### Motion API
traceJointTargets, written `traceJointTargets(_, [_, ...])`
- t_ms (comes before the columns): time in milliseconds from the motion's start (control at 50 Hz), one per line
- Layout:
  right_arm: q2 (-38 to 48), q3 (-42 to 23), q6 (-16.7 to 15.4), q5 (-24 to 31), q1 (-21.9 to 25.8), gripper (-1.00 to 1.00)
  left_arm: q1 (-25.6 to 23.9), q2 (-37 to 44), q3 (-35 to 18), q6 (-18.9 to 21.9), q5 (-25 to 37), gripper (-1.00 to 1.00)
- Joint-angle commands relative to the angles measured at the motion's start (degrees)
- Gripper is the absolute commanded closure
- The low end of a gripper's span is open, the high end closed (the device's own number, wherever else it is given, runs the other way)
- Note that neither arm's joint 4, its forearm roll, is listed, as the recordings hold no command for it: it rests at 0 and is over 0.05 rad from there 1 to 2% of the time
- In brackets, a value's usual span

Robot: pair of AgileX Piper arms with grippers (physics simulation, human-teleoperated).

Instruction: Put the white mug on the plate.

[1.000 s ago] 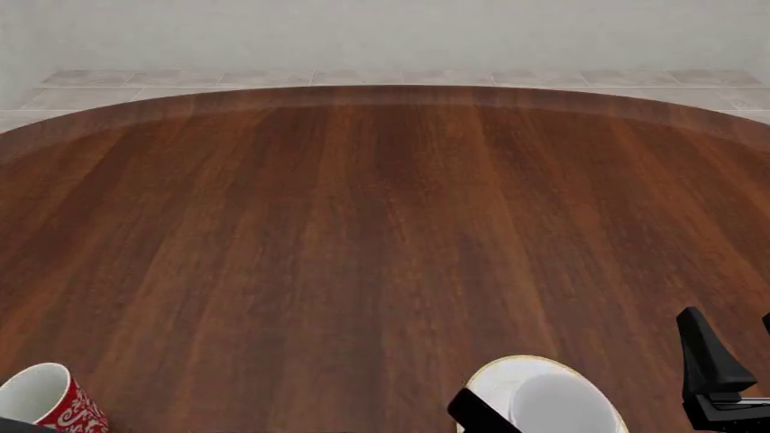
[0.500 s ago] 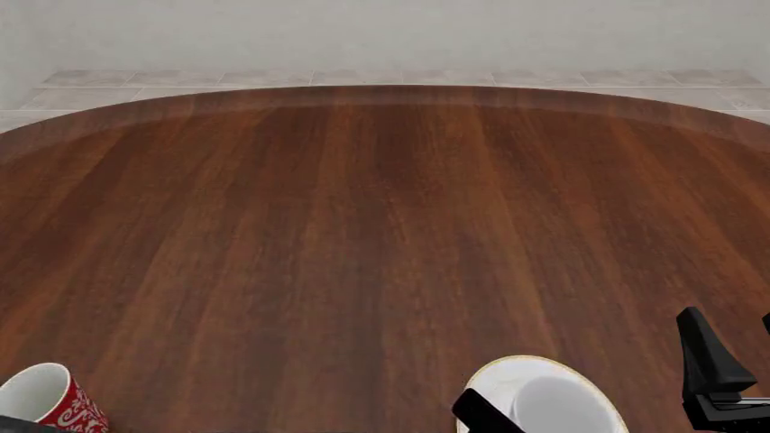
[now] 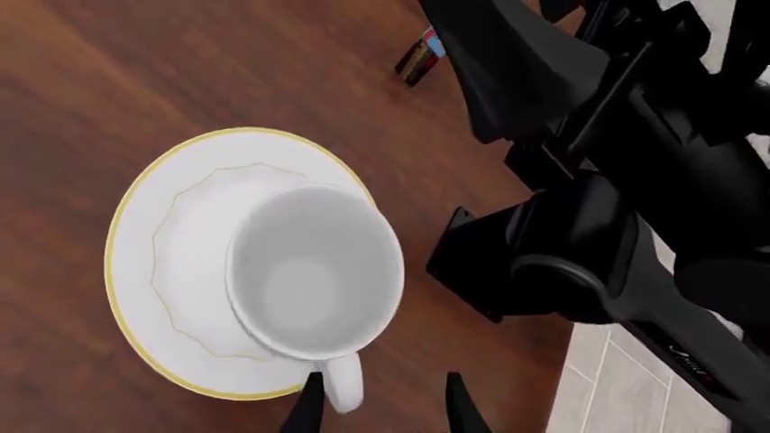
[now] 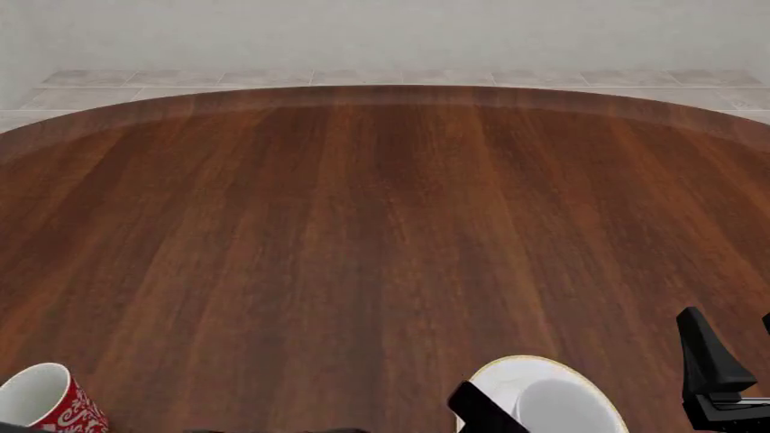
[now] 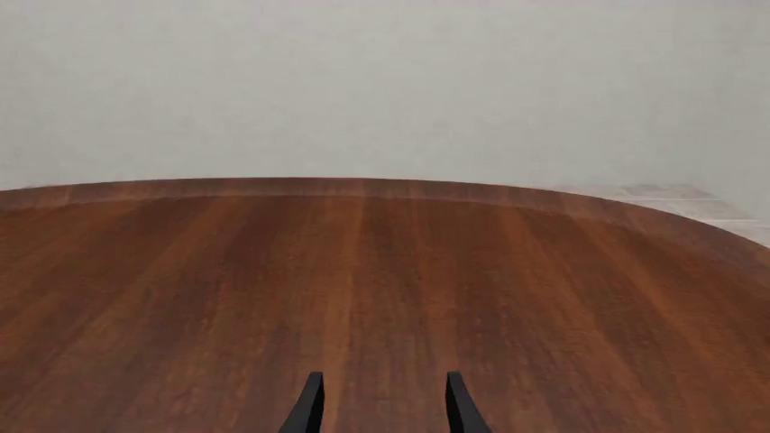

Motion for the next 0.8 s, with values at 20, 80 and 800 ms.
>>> traceJointTargets(20, [0.0, 0.0, 0.0, 0.0, 0.0, -1.0, 0.4, -3.6, 0.8, 0.3, 1.7, -1.0])
traceJointTargets(80, [0.0, 0.0, 0.0, 0.0, 0.0, -1.0, 0.4, -4.4, 0.9, 0.1, 2.2, -1.0])
traceJointTargets(800, [0.0, 0.0, 0.0, 0.0, 0.0, -1.0, 3.2, -19.3, 8.4, 0.9, 5.3, -1.0])
